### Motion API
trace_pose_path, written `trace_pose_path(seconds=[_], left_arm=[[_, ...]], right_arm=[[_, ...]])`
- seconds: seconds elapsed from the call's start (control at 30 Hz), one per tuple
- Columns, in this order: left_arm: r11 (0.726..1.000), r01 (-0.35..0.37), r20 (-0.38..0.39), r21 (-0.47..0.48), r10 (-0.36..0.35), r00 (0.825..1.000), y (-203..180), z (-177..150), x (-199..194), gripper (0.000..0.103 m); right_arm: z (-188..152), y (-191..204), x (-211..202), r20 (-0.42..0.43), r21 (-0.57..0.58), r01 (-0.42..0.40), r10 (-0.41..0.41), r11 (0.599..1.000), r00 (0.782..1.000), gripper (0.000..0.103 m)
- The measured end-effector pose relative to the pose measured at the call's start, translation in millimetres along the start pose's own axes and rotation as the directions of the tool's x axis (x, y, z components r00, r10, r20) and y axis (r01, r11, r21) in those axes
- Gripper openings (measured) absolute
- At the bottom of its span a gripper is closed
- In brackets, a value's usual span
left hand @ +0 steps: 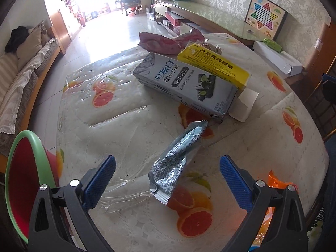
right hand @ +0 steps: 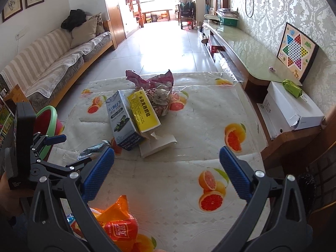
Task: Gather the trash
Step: 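Grasp the silver foil wrapper with the left gripper and lift it, then hold the foil with the left gripper while the right grasps the yellow medicine box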
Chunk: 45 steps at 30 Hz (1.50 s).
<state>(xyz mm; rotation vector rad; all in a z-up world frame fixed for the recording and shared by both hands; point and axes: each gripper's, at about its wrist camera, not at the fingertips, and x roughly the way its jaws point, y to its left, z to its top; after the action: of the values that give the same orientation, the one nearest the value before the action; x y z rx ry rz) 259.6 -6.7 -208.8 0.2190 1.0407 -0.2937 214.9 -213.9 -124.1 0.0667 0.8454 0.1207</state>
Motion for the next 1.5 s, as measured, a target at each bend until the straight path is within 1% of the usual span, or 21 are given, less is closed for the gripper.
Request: trace_pose_path(seconds=[0.07,0.17,0.23,0.3,0.33,0.37,0.43,0.47,0.53,0.6,0.73,0.87,0.93,0.97,1.03,1.1,1.13,1.2,1.3,1.4,1.5], left_arm=[[1.000,-0.010,-0.017,0.013,0.011,1.000,-3.4,1.7,7.4,0.094],[1.000,-0.020,-0.035,0.013,0.020,0.999,-3.6,4.6,15.9,0.083],[1.000,-0.023,-0.059,0.016,0.024,0.998,-5.0,4.3,22.9,0.067],[0.999,-0.023,-0.067,0.025,0.025,0.997,-5.6,3.6,25.8,0.059],[0.999,-0.021,-0.062,0.026,0.023,0.998,-6.5,3.6,24.8,0.050],[0.999,-0.016,-0.059,0.030,0.018,0.998,-7.4,4.1,24.0,0.045],[0.999,-0.030,-0.049,0.037,0.032,0.998,-9.1,4.5,21.4,0.023],[0.998,-0.042,-0.042,0.039,0.044,0.998,-9.4,5.1,20.2,0.022],[1.000,-0.023,-0.031,0.020,0.023,0.999,-6.7,5.5,16.2,0.019],[1.000,-0.019,-0.016,-0.005,0.019,1.000,-1.3,5.7,10.8,0.017],[0.999,-0.016,0.022,-0.049,0.017,1.000,9.3,4.7,-6.7,0.016],[0.998,-0.013,0.046,-0.068,0.016,0.999,18.5,-1.3,-24.1,0.017],[0.996,-0.003,0.059,-0.087,0.008,0.998,24.4,-4.3,-31.1,0.017],[0.996,-0.008,0.069,-0.090,0.014,0.998,26.4,-5.9,-35.3,0.017],[0.995,-0.013,0.083,-0.096,0.021,0.996,30.1,-8.5,-42.2,0.017],[0.994,-0.008,0.096,-0.113,0.019,0.995,34.9,-11.1,-48.4,0.017],[0.993,-0.005,0.100,-0.119,0.017,0.995,36.7,-11.8,-50.1,0.017],[0.992,0.001,0.106,-0.125,0.013,0.994,38.4,-13.6,-52.7,0.017],[0.992,0.010,0.113,-0.130,0.005,0.994,39.8,-14.5,-54.6,0.017],[0.991,0.018,0.121,-0.136,-0.001,0.993,42.6,-15.2,-56.5,0.018],[0.989,0.029,0.130,-0.144,-0.010,0.991,44.7,-14.9,-57.9,0.018]], right_arm=[[-1.6,-5.3,1.1,-0.004,0.006,0.004,-0.004,1.000,1.000,0.098],[-4.2,-10.9,2.3,-0.007,0.013,0.005,-0.005,1.000,1.000,0.098],[-6.3,-14.8,3.8,-0.012,0.022,0.005,-0.004,1.000,1.000,0.098],[-8.0,-17.3,6.2,-0.019,0.029,0.002,-0.002,1.000,1.000,0.098],[-8.6,-18.2,7.4,-0.022,0.030,0.002,-0.001,1.000,1.000,0.098],[-8.6,-18.5,8.2,-0.022,0.030,0.002,-0.001,1.000,1.000,0.098],[-8.2,-18.1,10.0,-0.023,0.029,-0.005,0.006,1.000,1.000,0.098],[-7.8,-16.4,11.3,-0.023,0.025,-0.008,0.008,1.000,1.000,0.098],[-5.7,-12.6,14.1,-0.024,0.010,-0.014,0.015,1.000,1.000,0.098],[-1.4,-7.2,17.1,-0.019,-0.012,-0.027,0.027,1.000,0.999,0.098],[12.6,7.1,28.5,-0.004,-0.083,-0.029,0.029,0.996,1.000,0.098],[30.4,21.7,50.7,-0.002,-0.143,-0.042,0.043,0.989,0.999,0.098],[38.7,28.6,65.7,-0.016,-0.162,-0.047,0.045,0.986,0.999,0.098],[42.2,31.1,73.4,-0.027,-0.164,-0.061,0.058,0.985,0.998,0.098],[48.3,34.6,88.3,-0.047,-0.168,-0.060,0.053,0.984,0.998,0.098],[52.4,36.7,101.4,-0.063,-0.169,-0.056,0.046,0.984,0.997,0.092],[53.9,37.4,108.1,-0.077,-0.161,-0.063,0.052,0.985,0.996,0.092],[55.2,35.6,121.2,-0.115,-0.143,-0.074,0.058,0.987,0.992,0.085],[54.8,37.3,136.2,-0.160,-0.127,-0.089,0.068,0.988,0.985,0.083],[55.3,38.7,143.1,-0.176,-0.122,-0.103,0.081,0.987,0.981,0.082],[56.8,39.1,146.0,-0.191,-0.103,-0.119,0.098,0.988,0.977,0.077]])
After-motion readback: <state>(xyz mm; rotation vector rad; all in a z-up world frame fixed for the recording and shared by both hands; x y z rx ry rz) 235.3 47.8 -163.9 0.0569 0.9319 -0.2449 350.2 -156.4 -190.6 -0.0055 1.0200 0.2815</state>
